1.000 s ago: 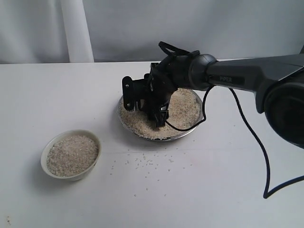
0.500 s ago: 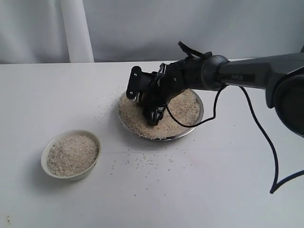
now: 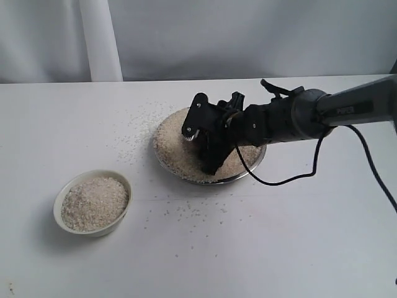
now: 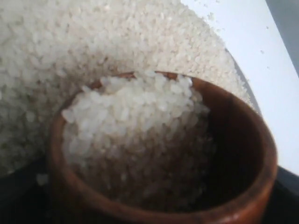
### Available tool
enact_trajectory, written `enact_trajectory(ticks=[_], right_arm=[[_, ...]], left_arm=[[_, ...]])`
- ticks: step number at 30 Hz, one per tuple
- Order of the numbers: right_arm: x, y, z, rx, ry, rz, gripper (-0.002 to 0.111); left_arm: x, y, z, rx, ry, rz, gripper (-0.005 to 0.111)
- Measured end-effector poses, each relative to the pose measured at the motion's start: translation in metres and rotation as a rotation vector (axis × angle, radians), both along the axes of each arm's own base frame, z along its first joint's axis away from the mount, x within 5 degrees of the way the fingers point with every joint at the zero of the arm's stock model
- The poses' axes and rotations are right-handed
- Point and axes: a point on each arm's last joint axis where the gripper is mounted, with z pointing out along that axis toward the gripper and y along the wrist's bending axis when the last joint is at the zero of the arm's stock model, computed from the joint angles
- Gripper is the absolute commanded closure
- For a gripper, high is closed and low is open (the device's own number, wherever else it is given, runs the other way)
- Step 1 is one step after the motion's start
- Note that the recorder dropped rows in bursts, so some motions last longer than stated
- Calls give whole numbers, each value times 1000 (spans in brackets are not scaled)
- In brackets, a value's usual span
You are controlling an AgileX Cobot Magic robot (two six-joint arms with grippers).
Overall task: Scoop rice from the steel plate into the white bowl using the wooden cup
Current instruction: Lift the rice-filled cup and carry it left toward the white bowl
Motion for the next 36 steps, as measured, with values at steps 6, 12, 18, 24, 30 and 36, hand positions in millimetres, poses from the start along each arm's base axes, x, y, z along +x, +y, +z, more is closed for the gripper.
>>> enact_trajectory(ticks=[6, 12, 18, 24, 30, 36], right_arm=[[-1, -2, 46, 89, -58, -42, 108], [-4, -2, 77, 145, -112, -56, 108], [-18, 18, 87, 167, -129, -9, 108], [-28, 37, 89, 196, -143, 20, 108], [-44, 59, 90, 228, -138, 58, 108], [-70, 88, 90, 235, -130, 144, 108]], left_arm=[[0, 0, 0, 0, 0, 0, 107], [0, 0, 0, 0, 0, 0, 107], [0, 0, 0, 0, 0, 0, 107], [0, 0, 0, 0, 0, 0, 107], [0, 0, 0, 0, 0, 0, 107], [0, 0, 0, 0, 0, 0, 107]])
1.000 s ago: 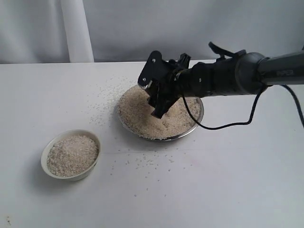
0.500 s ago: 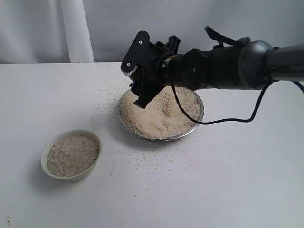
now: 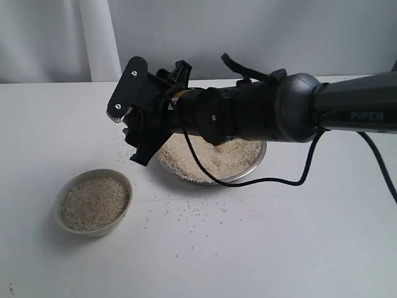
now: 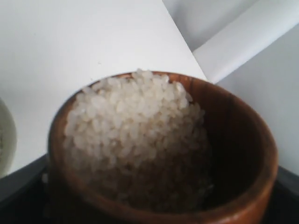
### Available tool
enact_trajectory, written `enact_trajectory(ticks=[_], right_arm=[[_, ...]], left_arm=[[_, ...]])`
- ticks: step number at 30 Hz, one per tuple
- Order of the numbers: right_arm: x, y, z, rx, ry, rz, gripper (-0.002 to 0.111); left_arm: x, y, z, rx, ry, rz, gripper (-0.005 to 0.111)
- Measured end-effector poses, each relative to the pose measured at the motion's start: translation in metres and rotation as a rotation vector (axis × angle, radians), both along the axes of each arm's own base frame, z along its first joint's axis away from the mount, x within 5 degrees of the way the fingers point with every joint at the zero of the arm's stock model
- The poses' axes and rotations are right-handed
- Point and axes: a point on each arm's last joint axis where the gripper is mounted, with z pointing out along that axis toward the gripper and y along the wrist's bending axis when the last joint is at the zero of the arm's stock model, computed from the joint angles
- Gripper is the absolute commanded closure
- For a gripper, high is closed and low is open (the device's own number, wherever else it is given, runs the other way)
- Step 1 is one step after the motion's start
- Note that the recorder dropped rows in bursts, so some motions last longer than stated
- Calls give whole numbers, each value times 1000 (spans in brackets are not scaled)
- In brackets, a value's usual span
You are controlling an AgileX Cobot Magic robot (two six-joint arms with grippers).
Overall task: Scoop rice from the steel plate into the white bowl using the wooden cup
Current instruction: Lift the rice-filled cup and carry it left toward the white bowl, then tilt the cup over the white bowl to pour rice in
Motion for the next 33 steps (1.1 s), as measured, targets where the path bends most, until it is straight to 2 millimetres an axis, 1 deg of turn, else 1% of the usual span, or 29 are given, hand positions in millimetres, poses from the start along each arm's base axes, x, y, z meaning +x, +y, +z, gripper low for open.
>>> enact_trajectory(ticks=[4, 6, 13, 16, 21, 24, 30, 33], right_arm=[[-14, 13, -1, -34, -9, 67, 108], [-19, 17, -2, -45, -4, 86, 108], [-29, 26, -2, -78, -36, 144, 108], [-29, 26, -4, -97, -49, 159, 108], [-27, 29, -23, -141, -37, 176, 108], [-24, 34, -29, -156, -41, 189, 108], [-24, 54, -23, -193, -99, 264, 108], [-25, 62, -27, -217, -112, 292, 108]], left_arm=[[0, 0, 0, 0, 0, 0, 107], [0, 0, 0, 0, 0, 0, 107], [0, 0, 0, 0, 0, 0, 107], [0, 0, 0, 0, 0, 0, 107], [0, 0, 0, 0, 0, 0, 107], [0, 0, 0, 0, 0, 0, 107], [0, 0, 0, 0, 0, 0, 107], [0, 0, 0, 0, 0, 0, 107]])
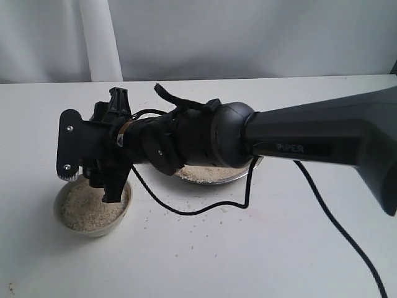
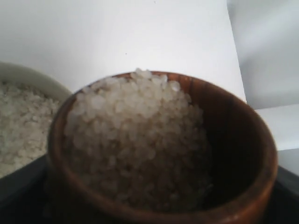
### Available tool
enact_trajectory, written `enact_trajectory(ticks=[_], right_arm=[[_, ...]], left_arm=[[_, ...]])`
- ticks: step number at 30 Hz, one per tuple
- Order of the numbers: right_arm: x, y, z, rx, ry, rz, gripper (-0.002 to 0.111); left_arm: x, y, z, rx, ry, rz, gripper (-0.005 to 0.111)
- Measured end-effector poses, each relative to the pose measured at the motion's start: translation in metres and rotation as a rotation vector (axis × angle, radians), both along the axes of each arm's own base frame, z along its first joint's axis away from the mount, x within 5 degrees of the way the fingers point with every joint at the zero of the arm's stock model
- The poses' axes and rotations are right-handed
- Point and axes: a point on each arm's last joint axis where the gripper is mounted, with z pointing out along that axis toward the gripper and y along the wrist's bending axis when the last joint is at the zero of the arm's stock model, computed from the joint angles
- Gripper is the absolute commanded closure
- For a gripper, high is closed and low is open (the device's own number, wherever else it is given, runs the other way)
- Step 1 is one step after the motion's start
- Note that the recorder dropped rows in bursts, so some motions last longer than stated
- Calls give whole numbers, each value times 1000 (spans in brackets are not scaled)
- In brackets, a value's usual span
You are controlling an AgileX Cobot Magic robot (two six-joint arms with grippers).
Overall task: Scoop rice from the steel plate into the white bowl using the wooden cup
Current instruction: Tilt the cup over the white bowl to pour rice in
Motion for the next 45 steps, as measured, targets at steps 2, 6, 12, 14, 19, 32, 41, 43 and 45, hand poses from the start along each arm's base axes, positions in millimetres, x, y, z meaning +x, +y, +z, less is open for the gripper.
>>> enact_trajectory(ticks=[2, 6, 12, 14, 19, 32, 41, 43, 45], right_arm=[[1, 1, -4, -22, -3, 11, 108], [1, 0, -10, -71, -15, 39, 108], [1, -1, -13, -126, -55, 80, 108], [1, -1, -14, -141, -66, 91, 108], [1, -1, -14, -176, -106, 123, 108], [2, -6, -17, -331, -208, 223, 108], [3, -7, -17, -397, -272, 270, 108], [3, -8, -17, -423, -283, 280, 108], [4, -9, -18, -446, -288, 278, 108]], left_arm=[[0, 0, 0, 0, 0, 0, 107], [0, 0, 0, 0, 0, 0, 107], [0, 0, 0, 0, 0, 0, 107], [0, 0, 0, 0, 0, 0, 107], [0, 0, 0, 0, 0, 0, 107], [0, 0, 0, 0, 0, 0, 107], [0, 0, 0, 0, 0, 0, 107], [0, 0, 0, 0, 0, 0, 107], [0, 0, 0, 0, 0, 0, 107]])
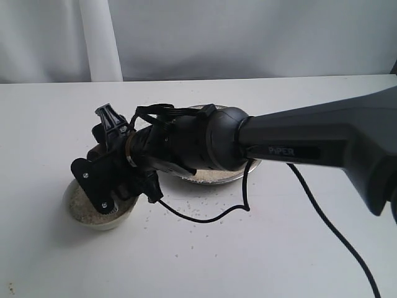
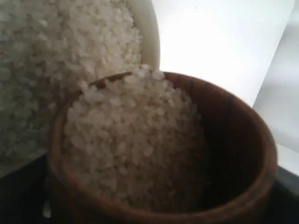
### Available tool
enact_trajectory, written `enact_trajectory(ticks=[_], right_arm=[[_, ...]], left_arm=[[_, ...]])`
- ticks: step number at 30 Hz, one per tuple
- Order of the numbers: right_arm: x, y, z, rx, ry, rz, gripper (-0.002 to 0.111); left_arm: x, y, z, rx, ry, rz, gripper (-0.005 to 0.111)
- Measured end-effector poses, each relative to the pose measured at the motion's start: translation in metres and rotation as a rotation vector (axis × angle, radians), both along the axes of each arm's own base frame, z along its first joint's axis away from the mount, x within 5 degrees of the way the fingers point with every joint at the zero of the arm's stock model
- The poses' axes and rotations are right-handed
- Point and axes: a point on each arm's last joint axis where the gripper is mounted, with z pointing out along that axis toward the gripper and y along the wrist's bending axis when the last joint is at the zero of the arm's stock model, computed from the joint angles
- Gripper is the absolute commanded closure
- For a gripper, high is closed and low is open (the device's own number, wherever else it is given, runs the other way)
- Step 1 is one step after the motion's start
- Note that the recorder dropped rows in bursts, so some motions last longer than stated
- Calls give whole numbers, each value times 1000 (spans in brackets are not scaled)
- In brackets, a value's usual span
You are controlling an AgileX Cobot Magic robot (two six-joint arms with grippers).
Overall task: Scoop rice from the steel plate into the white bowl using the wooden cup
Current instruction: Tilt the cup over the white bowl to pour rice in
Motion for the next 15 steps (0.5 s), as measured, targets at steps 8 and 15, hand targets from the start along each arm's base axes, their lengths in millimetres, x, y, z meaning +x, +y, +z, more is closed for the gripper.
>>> enact_trajectory(ticks=[8, 15], right_arm=[[0, -2, 2, -95, -106, -39, 108], [-4, 1, 3, -132, -157, -38, 108]], left_arm=[[0, 0, 0, 0, 0, 0, 107], [0, 0, 0, 0, 0, 0, 107]])
